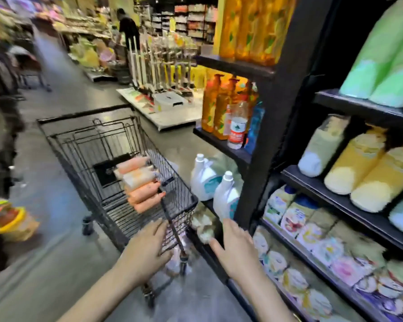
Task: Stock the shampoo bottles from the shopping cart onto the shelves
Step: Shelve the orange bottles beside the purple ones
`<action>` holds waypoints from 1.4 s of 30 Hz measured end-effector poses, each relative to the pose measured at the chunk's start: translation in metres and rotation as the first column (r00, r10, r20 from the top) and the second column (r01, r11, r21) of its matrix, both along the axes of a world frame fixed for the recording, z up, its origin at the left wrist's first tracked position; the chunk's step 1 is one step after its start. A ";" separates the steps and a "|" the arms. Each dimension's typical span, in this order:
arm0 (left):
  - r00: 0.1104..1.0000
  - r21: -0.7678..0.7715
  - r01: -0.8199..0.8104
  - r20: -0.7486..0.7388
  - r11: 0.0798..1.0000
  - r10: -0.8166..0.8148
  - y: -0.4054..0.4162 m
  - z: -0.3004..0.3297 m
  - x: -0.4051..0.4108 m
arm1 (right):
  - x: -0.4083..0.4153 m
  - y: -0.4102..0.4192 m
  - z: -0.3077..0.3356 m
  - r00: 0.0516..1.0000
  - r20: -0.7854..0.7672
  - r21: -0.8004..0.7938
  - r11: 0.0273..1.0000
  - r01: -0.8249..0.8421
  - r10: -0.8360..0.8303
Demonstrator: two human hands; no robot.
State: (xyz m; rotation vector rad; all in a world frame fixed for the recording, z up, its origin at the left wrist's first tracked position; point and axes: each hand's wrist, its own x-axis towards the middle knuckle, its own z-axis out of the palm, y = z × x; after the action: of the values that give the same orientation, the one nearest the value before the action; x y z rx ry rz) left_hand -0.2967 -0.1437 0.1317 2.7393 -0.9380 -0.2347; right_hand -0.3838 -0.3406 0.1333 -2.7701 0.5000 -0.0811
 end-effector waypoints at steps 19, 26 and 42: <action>0.908 0.183 -0.233 -0.312 0.955 0.281 0.143 -0.072 0.222 | 0.255 0.138 -0.111 0.873 -0.412 0.309 0.941 -0.136 0.262; 0.899 0.183 -0.223 -0.342 0.957 0.275 0.154 -0.079 0.350 | 0.346 0.150 -0.122 0.843 -0.501 0.472 0.878 0.078 0.195; 0.863 0.200 -0.002 -0.495 0.980 0.103 0.099 -0.188 0.683 | 0.589 0.171 -0.254 0.714 -0.631 0.615 0.365 0.698 -0.302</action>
State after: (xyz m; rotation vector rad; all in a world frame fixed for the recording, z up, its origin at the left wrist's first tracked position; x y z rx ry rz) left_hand 0.3866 -0.0451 -0.0566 2.6422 -0.7170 -1.0264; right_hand 0.2048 -0.1694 -0.1205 -1.5477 1.1697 0.5088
